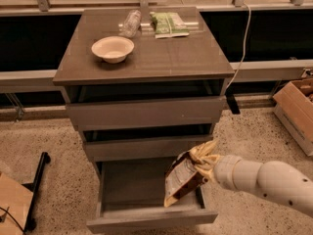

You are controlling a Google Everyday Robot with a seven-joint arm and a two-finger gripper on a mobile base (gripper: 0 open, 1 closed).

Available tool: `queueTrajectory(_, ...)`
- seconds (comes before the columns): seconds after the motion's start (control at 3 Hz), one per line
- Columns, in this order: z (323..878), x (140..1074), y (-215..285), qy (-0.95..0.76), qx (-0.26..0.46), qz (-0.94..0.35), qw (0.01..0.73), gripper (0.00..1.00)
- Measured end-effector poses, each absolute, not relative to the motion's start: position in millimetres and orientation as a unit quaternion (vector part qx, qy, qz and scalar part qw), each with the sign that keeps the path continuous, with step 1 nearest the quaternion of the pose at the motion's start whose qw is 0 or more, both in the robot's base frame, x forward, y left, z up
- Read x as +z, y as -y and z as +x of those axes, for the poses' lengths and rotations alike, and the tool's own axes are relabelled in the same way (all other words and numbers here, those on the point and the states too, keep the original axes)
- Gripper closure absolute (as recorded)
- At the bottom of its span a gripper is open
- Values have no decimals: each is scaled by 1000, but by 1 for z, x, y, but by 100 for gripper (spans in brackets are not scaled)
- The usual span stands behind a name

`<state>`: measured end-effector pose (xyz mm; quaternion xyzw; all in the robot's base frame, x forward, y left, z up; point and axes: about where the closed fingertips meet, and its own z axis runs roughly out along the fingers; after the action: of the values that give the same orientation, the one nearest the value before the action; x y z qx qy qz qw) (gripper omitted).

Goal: Pick brown chip bag from bottom drawer and place on counter

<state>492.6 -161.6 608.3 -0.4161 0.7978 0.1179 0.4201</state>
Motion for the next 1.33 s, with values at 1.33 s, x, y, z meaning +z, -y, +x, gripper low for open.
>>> queueTrajectory(1.33, 571, 999, 199, -720, -165, -388, 552, 100)
